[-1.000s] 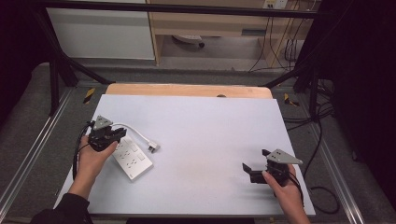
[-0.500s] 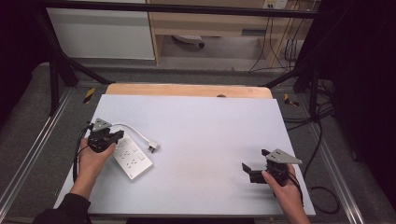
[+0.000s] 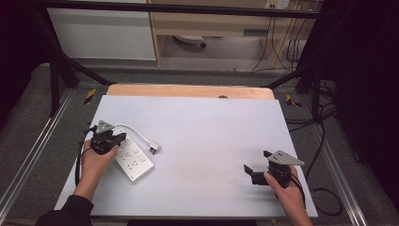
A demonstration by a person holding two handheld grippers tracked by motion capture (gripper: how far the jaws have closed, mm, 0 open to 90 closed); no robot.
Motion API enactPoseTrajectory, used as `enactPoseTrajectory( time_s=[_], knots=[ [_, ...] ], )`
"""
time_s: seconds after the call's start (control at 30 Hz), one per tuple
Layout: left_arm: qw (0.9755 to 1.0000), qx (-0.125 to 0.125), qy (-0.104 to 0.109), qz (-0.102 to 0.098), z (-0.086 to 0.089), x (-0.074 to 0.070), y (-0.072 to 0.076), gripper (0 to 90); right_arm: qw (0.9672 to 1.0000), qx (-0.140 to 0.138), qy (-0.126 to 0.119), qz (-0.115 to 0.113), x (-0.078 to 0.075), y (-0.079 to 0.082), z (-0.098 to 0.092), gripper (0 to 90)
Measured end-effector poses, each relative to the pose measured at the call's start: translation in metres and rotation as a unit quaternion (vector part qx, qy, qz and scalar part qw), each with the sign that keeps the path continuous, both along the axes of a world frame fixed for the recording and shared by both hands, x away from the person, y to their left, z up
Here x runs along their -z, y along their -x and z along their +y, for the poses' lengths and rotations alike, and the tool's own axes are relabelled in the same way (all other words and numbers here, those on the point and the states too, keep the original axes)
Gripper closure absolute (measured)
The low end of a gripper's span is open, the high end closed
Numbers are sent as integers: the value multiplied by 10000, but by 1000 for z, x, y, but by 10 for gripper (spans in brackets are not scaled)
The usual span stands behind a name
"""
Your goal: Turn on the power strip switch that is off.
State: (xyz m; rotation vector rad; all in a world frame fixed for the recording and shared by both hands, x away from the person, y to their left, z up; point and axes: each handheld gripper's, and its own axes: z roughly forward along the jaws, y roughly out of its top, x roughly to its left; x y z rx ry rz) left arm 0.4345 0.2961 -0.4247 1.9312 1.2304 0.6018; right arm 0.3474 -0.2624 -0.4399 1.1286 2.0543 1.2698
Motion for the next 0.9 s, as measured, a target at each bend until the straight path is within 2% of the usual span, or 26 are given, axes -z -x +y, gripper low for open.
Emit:
enactPoseTrajectory(
  time_s=[0.9],
  knots=[
    [10000,1,-57,37,-3,7,-2,900,10000,-16,20,7,0,0,0,27]
  ],
)
